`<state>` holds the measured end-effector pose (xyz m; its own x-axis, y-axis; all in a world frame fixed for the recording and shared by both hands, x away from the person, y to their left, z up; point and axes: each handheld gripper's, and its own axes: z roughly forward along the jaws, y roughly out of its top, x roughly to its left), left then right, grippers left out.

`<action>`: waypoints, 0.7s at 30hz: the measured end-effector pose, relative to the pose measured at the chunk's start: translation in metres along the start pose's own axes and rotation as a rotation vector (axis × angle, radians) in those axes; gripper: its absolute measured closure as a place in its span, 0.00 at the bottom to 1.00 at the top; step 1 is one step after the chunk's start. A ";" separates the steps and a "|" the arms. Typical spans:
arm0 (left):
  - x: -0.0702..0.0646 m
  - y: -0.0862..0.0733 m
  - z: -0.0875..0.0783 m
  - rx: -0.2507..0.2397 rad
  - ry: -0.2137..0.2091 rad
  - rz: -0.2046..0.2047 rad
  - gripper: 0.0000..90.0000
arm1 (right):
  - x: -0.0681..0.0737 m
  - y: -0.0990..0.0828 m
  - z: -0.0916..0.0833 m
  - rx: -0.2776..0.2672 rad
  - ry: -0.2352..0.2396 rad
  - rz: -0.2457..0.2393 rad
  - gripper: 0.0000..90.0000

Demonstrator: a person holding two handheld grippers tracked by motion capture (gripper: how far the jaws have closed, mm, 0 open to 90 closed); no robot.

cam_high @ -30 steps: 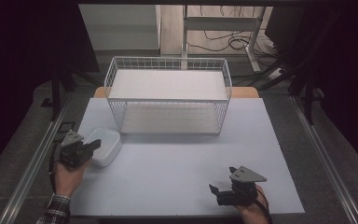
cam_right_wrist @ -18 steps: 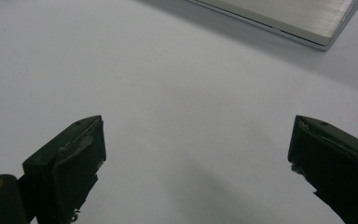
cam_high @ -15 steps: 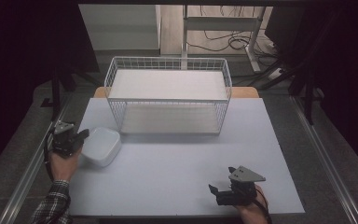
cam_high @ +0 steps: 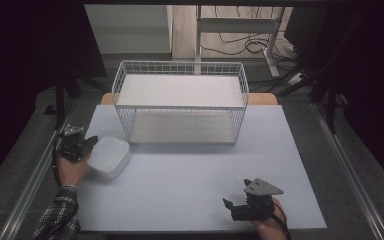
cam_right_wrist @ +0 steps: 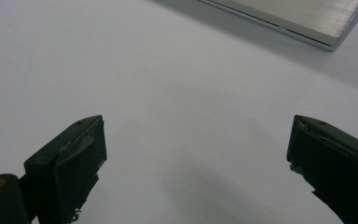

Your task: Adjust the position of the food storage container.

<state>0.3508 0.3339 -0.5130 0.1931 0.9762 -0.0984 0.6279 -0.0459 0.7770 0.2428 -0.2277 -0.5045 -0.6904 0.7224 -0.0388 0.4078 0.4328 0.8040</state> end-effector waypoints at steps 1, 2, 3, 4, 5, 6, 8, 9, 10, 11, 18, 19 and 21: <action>-0.001 0.000 0.000 0.002 -0.005 -0.001 1.00 | 0.000 0.000 0.000 0.000 0.001 0.000 0.05; -0.002 0.001 0.001 0.005 -0.015 0.004 1.00 | 0.000 0.000 0.000 -0.001 0.001 0.001 0.05; -0.003 0.001 0.001 0.006 -0.020 0.009 1.00 | 0.000 0.000 0.000 0.000 0.001 0.000 0.05; -0.004 0.001 0.001 0.007 -0.022 0.011 1.00 | 0.000 0.000 0.000 -0.001 0.001 -0.002 0.05; -0.006 0.001 0.001 0.007 -0.028 0.010 1.00 | 0.000 0.000 0.000 0.000 0.003 -0.001 0.05; -0.006 0.001 0.001 0.007 -0.028 0.010 1.00 | 0.000 0.000 0.000 0.000 0.003 -0.001 0.05; -0.010 0.000 0.002 0.005 -0.037 0.016 1.00 | 0.000 0.000 -0.001 0.002 0.004 -0.003 0.05; -0.014 0.000 0.002 -0.001 -0.046 0.021 1.00 | 0.000 0.000 -0.001 0.003 0.003 -0.004 0.05; -0.016 -0.001 0.002 -0.005 -0.051 0.023 1.00 | 0.000 0.000 -0.001 0.003 0.004 -0.005 0.05; -0.018 -0.001 0.002 -0.008 -0.059 0.025 1.00 | 0.000 0.000 0.000 0.001 0.004 -0.004 0.05; -0.032 -0.001 0.005 -0.014 -0.102 0.038 1.00 | 0.001 0.000 0.000 0.002 0.007 -0.009 0.05; -0.033 -0.001 0.007 -0.014 -0.107 0.039 1.00 | 0.001 0.000 0.000 0.002 0.007 -0.007 0.05; -0.035 0.000 0.007 -0.014 -0.110 0.040 1.00 | 0.001 0.000 0.000 0.003 0.007 -0.007 0.05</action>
<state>0.3493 0.2979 -0.5144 0.3004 0.9444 -0.1340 0.6078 -0.0812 0.7899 0.2424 -0.2274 -0.5047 -0.6975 0.7155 -0.0403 0.4045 0.4395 0.8020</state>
